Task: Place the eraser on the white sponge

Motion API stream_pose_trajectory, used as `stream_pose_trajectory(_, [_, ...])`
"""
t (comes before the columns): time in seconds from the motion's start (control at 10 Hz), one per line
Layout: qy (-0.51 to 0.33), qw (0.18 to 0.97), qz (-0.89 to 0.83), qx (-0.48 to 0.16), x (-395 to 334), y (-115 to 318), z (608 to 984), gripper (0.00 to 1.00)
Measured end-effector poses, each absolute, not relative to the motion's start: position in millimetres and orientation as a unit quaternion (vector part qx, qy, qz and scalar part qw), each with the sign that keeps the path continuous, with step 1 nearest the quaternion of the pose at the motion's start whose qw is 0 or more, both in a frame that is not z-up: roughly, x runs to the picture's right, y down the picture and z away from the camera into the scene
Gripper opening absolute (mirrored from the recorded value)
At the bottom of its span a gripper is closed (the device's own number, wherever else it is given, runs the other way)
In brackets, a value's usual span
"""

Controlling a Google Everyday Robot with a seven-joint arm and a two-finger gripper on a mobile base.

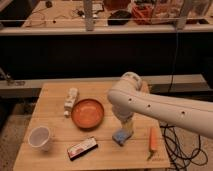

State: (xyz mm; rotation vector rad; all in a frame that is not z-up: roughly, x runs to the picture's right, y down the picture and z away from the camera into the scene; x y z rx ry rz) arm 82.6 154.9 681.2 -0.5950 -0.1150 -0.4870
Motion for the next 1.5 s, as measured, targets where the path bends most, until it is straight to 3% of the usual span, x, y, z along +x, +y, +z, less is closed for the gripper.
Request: stream_pose_trajectory(1.5, [-0.117, 0.868, -0.382, -0.294, 17.2, 196.6, 711.8, 0.80])
